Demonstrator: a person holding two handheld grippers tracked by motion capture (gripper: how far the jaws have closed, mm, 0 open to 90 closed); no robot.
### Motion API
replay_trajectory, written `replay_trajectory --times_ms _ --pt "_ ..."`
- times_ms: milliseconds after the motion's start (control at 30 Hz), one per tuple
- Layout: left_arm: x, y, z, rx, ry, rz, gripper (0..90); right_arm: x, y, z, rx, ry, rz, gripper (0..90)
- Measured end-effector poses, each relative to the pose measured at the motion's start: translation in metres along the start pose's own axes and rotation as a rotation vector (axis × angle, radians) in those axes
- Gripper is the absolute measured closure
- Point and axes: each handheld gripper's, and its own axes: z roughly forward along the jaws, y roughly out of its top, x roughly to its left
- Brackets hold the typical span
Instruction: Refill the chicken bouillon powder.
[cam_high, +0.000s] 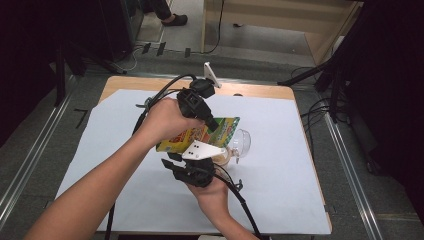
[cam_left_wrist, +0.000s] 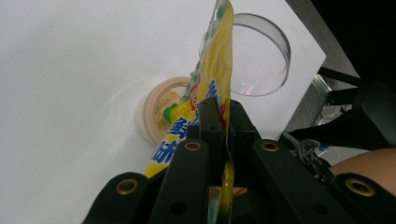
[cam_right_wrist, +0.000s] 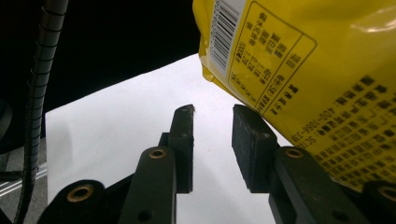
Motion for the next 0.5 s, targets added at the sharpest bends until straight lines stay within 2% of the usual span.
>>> replay_trajectory --times_ms 167,367,500 --pt "0.004 -0.002 -0.001 -0.014 -0.006 -0.002 88.4 0.0 0.0 0.0 0.004 -0.002 -0.005 70.9" --pt "0.012 -0.011 -0.007 -0.045 -0.038 -0.012 88.4 0.0 -0.003 0.001 0.022 0.004 -0.002 70.7" --pt "0.015 -0.017 -0.011 -0.046 -0.043 0.0 88.5 0.001 -0.005 0.003 0.028 0.008 -0.005 69.9"
